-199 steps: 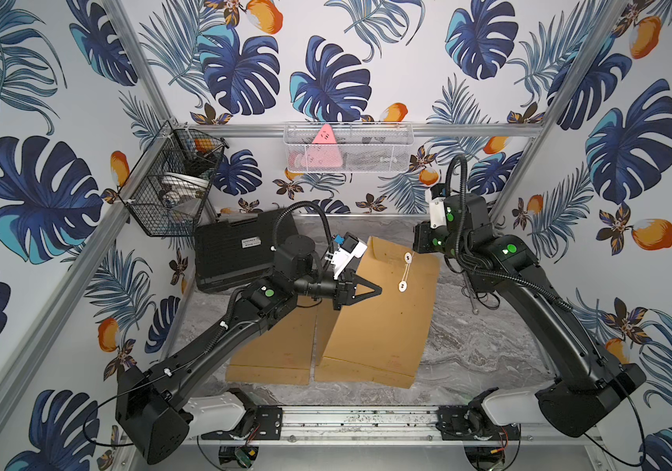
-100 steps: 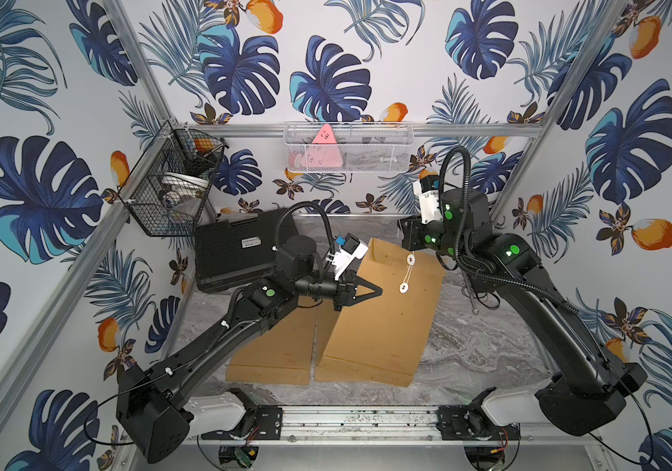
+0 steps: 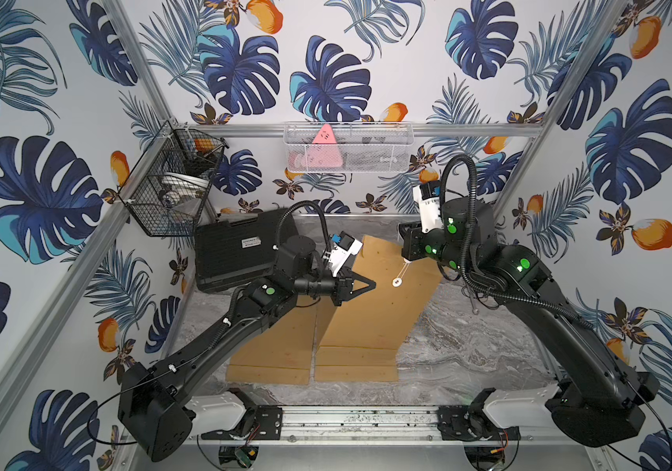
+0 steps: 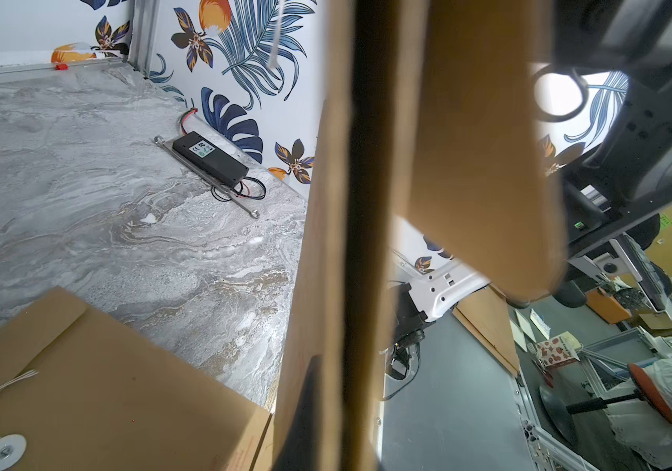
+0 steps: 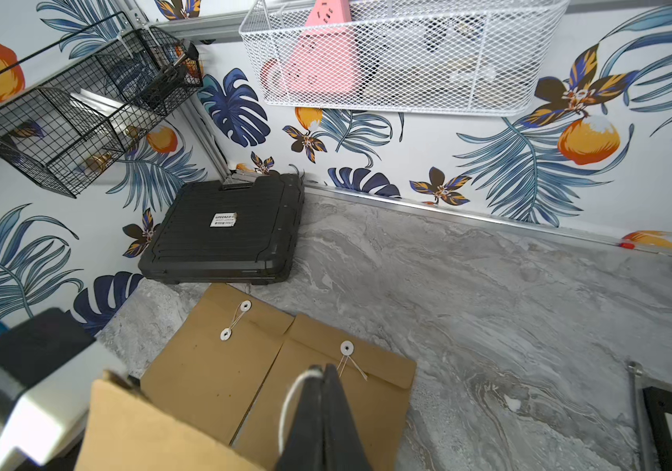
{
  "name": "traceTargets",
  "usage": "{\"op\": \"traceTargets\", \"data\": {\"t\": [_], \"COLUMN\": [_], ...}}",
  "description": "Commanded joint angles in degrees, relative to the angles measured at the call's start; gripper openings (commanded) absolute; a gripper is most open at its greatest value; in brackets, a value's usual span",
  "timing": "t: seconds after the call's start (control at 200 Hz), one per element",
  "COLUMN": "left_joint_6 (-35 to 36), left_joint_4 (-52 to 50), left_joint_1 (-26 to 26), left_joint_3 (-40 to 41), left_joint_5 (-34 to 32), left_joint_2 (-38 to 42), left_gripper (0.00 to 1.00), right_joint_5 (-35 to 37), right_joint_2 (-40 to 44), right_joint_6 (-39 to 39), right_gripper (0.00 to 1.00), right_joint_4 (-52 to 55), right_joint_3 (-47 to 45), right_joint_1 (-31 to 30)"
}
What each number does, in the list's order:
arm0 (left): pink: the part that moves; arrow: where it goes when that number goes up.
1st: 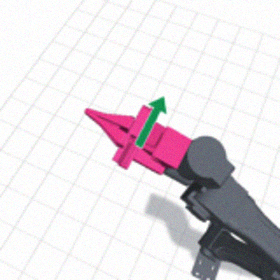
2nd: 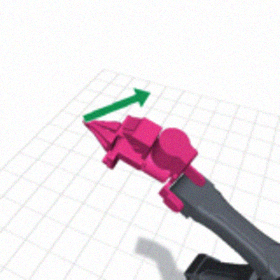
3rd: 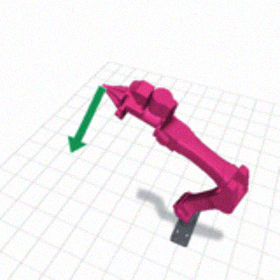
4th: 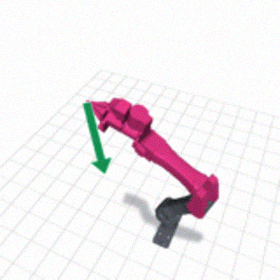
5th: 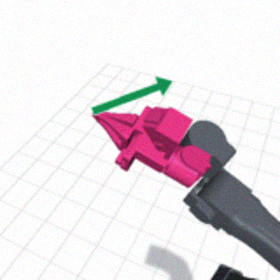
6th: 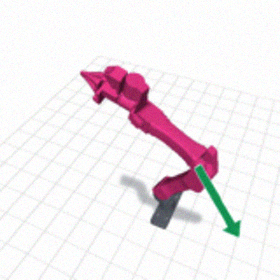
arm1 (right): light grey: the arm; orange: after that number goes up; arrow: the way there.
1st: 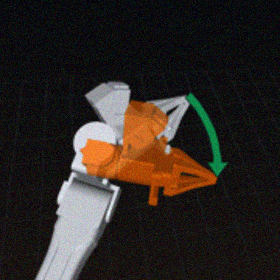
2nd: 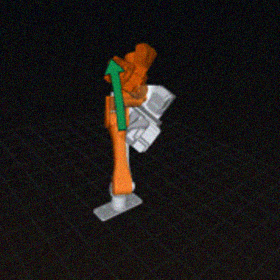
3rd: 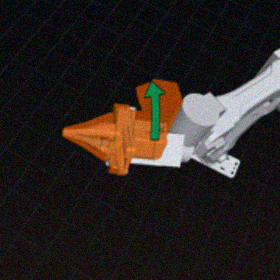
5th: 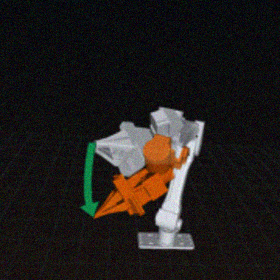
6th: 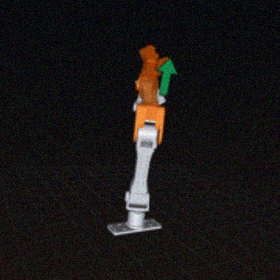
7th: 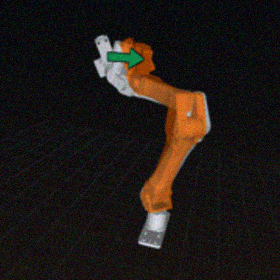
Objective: Close the mouth of the file bag
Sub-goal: Close the file bag.
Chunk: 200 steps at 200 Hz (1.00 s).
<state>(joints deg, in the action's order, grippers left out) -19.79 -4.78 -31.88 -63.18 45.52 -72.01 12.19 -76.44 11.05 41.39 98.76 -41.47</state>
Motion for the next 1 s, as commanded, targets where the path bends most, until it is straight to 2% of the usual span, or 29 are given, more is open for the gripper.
{"op": "traceTargets", "data": {"t": [0.0,0.215,0.51,0.706,0.906,0.996], "left_joint_6": [-0.6,0.3,0.3,1.5,2.8,3.1], "left_joint_4": [1.2,-0.2,-1.3,-2.8,-4.0,-4.2], "left_joint_1": [0.1,0.2,1.7,2.2,2.2,2.2], "left_joint_3": [0.3,0.4,0.7,0.0,-0.1,-0.1], "left_joint_5": [-0.4,-1.7,-4.4,-6.1,-7.4,-7.8], "left_joint_2": [-0.3,-0.2,-0.4,-0.6,-0.1,0.1], "left_gripper": [0.00,0.00,0.00,0.00,0.00,0.00], "right_joint_5": [3.4,15.4,25.3,24.9,17.7,10.7], "right_joint_2": [-0.3,-2.9,-4.5,-6.6,-11.4,-13.3], "right_joint_6": [-2.4,-7.0,-9.8,-8.6,-5.5,-3.5], "right_gripper": [0.00,0.00,0.00,0.00,0.00,0.00], "right_joint_4": [1.2,5.5,11.9,17.9,25.3,27.8], "right_joint_3": [0.9,2.9,6.4,9.9,17.1,20.2], "right_joint_1": [-1.0,-4.7,-7.2,-7.2,-7.0,-5.7]}}
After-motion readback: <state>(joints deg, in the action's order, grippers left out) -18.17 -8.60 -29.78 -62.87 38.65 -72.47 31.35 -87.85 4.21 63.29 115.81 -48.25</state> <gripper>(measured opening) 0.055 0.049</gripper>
